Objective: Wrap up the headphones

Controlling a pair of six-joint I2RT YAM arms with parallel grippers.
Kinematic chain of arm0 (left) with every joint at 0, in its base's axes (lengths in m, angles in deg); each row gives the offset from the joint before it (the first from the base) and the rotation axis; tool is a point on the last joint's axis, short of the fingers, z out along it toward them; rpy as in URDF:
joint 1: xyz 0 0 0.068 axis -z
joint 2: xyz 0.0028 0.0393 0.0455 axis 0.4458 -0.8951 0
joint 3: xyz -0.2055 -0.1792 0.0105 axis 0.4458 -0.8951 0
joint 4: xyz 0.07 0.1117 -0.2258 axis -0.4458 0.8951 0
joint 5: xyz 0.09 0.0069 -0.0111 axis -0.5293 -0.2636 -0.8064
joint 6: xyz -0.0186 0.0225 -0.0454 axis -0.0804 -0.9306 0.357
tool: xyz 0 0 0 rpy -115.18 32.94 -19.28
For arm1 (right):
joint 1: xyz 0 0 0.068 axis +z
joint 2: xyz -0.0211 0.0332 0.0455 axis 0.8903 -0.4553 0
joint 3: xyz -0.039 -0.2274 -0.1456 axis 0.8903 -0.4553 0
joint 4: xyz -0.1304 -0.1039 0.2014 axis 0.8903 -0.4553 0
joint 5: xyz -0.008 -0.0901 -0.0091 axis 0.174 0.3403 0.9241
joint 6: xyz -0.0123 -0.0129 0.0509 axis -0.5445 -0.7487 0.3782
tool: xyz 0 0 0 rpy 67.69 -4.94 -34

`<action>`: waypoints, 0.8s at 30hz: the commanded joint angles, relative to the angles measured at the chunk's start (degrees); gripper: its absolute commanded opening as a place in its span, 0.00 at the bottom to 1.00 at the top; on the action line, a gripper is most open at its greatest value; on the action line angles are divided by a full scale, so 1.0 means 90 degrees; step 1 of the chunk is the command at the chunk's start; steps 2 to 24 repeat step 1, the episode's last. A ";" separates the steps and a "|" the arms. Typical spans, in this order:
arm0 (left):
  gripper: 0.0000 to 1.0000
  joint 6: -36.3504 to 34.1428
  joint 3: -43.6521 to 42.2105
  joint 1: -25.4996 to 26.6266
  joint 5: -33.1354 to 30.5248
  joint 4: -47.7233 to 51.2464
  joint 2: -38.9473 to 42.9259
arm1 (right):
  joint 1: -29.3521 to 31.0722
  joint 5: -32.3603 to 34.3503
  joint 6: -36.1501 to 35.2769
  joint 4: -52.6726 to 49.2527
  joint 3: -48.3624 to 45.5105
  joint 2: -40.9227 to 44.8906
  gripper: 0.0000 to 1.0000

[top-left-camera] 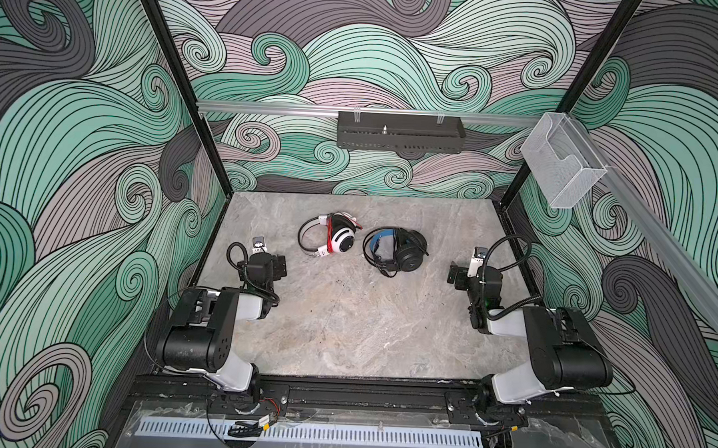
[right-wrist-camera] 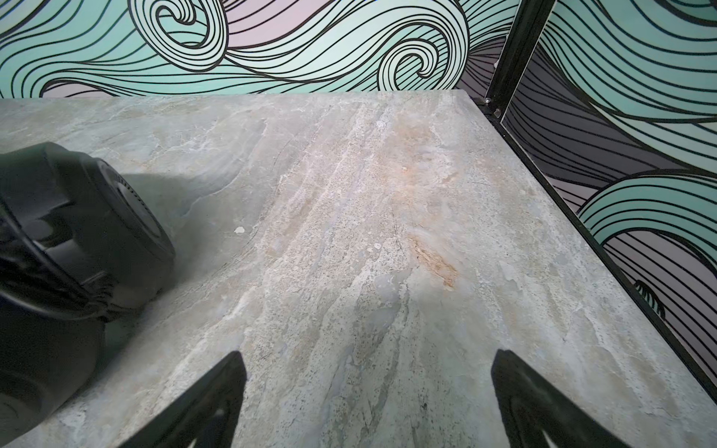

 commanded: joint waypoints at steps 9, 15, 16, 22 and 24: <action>0.98 0.0096 0.0106 -0.0059 -0.0005 0.0045 0.0102 | 0.0027 -0.0072 -0.0042 0.0053 0.0097 0.0039 0.99; 0.98 0.0096 0.0106 -0.0059 -0.0005 0.0045 0.0102 | 0.0027 -0.0072 -0.0042 0.0053 0.0097 0.0039 0.99; 0.98 0.0096 0.0106 -0.0059 -0.0005 0.0045 0.0102 | 0.0027 -0.0072 -0.0042 0.0053 0.0097 0.0039 0.99; 0.98 0.0096 0.0106 -0.0059 -0.0005 0.0045 0.0102 | 0.0027 -0.0072 -0.0042 0.0053 0.0097 0.0039 0.99; 0.98 0.0096 0.0106 -0.0059 -0.0005 0.0045 0.0102 | 0.0027 -0.0072 -0.0042 0.0053 0.0097 0.0039 0.99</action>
